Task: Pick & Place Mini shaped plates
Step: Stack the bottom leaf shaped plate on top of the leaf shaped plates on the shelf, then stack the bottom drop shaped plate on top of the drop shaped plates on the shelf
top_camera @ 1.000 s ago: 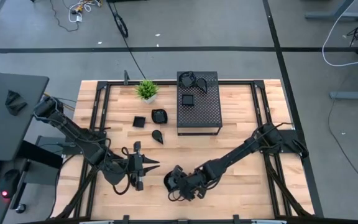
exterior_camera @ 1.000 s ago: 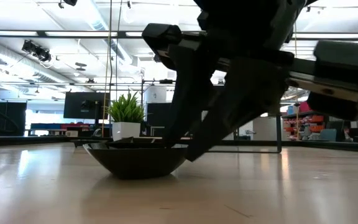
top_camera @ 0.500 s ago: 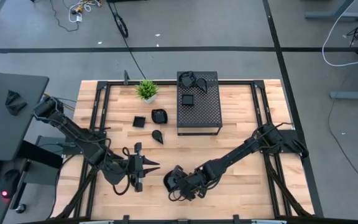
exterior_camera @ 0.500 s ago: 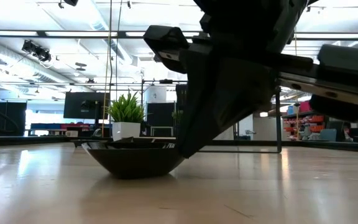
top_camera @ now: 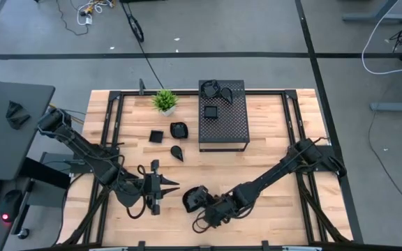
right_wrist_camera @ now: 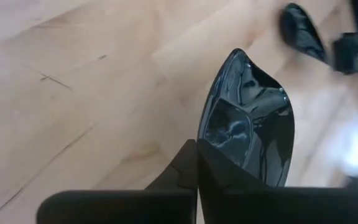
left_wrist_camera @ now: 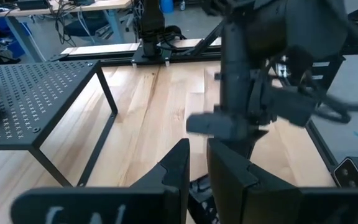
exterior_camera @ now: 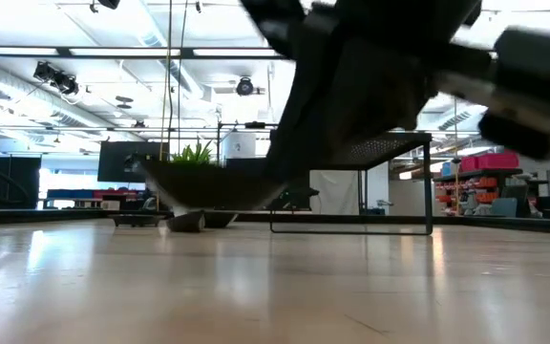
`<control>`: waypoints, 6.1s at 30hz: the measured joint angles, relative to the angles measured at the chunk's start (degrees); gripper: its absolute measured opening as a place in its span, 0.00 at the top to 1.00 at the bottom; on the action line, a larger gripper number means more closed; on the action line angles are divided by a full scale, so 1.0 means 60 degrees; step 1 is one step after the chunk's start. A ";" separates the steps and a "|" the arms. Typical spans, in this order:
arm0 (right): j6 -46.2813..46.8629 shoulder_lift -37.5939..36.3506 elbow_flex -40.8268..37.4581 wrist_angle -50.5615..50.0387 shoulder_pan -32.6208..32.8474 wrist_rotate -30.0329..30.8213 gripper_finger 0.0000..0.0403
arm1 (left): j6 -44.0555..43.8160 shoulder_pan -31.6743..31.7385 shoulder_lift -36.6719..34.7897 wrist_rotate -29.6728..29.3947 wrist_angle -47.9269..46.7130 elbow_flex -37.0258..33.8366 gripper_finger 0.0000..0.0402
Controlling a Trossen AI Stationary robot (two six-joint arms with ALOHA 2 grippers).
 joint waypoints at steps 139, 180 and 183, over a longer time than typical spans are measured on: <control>0.0896 -0.3648 0.0004 -0.1567 -1.1259 -0.4029 0.98 | 0.0721 0.0415 0.0000 -0.0040 0.0367 -0.0004 0.85; 0.8966 -0.4748 -0.6784 0.8964 -0.0240 0.0758 0.98 | -0.4167 -0.1694 0.0002 0.0046 -0.3652 0.0000 0.84; 0.9226 -0.4748 -0.7131 0.9150 -0.0249 0.1350 0.98 | -0.4615 -0.1575 0.0004 0.1063 -0.4401 0.0000 0.79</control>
